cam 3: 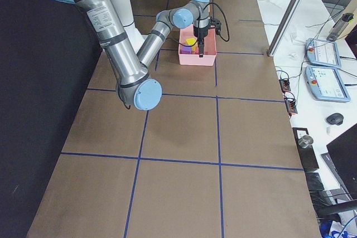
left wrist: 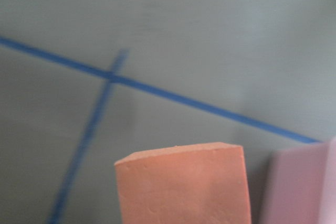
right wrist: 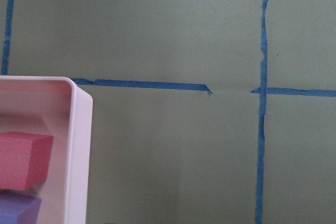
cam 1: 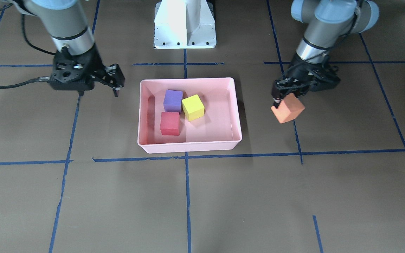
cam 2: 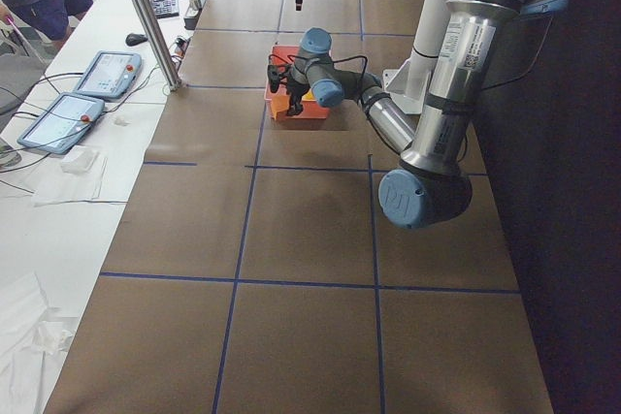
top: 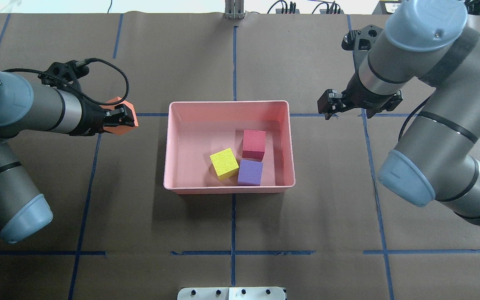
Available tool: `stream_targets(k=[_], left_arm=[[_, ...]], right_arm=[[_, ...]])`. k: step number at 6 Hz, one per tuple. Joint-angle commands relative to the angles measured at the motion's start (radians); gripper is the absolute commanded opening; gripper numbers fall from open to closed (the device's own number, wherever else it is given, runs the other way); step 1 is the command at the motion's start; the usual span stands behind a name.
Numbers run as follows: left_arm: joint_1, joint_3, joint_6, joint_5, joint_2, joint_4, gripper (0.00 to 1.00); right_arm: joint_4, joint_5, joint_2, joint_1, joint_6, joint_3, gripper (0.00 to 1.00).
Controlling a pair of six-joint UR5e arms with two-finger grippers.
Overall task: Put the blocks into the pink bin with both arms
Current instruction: 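Carry the orange cube into the pink bin and release it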
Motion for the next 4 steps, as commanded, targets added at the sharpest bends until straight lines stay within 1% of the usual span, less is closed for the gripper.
stream_targets(k=[1, 2, 3, 4], left_arm=[[0.092, 0.025, 0.001, 0.0, -0.176, 0.117, 0.36], [0.096, 0.025, 0.009, 0.008, -0.23, 0.229, 0.99], [0.088, 0.011, 0.086, 0.005, -0.223, 0.319, 1.0], [0.07, -0.032, 0.281, -0.003, -0.213, 0.391, 1.0]], right_arm=[[0.008, 0.048, -0.103, 0.072, -0.166, 0.038, 1.0], [0.01, 0.05, -0.121, 0.085, -0.203, 0.038, 1.0], [0.01, 0.05, -0.131, 0.088, -0.214, 0.046, 1.0], [0.01, 0.05, -0.159, 0.089, -0.245, 0.049, 1.0]])
